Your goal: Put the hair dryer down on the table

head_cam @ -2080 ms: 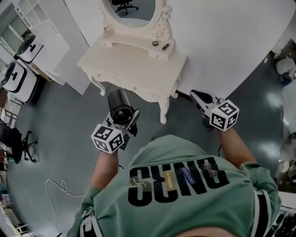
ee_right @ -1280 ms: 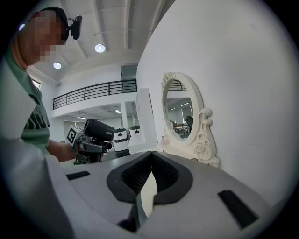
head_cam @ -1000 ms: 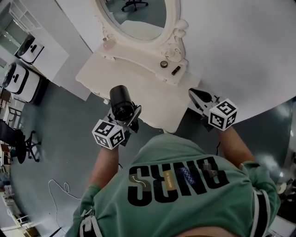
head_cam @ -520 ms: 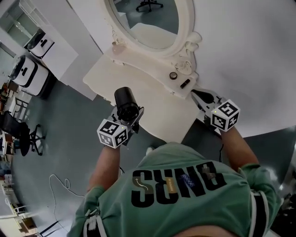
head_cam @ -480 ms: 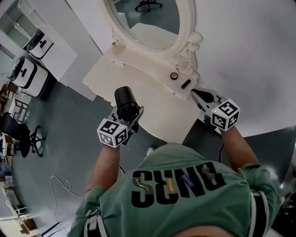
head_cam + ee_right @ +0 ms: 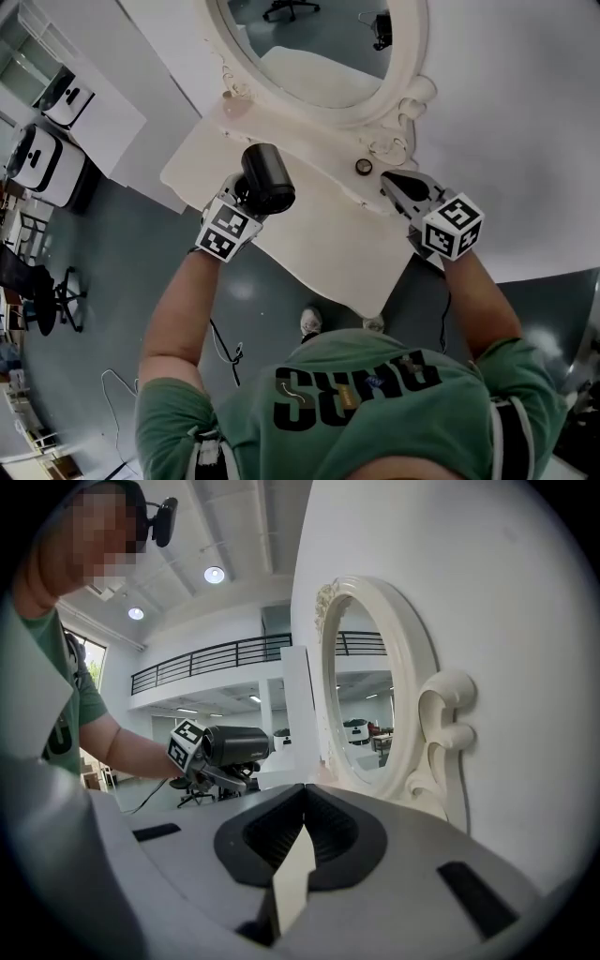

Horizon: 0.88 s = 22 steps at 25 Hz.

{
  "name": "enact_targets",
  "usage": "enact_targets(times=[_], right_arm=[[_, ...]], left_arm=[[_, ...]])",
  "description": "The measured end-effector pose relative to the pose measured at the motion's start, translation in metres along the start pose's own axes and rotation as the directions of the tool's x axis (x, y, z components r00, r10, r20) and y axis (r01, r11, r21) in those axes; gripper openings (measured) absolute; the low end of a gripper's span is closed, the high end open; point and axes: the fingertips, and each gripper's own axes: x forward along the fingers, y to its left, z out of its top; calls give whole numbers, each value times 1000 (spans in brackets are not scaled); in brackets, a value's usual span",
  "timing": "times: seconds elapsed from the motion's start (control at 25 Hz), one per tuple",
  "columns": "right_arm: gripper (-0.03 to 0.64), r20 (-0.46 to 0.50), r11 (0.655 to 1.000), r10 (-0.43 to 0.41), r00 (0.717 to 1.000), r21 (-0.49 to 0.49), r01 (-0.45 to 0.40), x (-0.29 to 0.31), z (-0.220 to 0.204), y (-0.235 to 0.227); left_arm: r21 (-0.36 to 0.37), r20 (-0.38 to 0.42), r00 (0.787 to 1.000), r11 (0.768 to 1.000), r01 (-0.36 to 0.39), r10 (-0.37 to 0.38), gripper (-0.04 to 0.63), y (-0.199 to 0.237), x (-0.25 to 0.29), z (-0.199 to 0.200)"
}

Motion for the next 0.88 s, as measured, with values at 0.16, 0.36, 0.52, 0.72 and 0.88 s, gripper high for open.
enact_targets(times=[0.16,0.36,0.52,0.72,0.88], right_arm=[[-5,-9,1000,4,1000,-6,-4,25,-13,-15],[-6,-16,1000,9,1000,7,-9,49,-34,-30],[-6,-23,999,16,1000,29,-16,60,-53,-35],[-6,-25,998,15,1000,60,-13,67,-75,-44],[-6,-18,997,2,1000,74,-1,71,-83,-54]], left_arm=[[118,-83,996,992,51,-41,233,26,43,-20],[286,-205,976,950,127,-68,232,46,91,-44],[400,-290,955,899,177,-59,230,65,122,-66],[510,-399,915,816,273,-58,229,78,155,-94],[559,-452,890,761,328,-52,229,88,180,-108]])
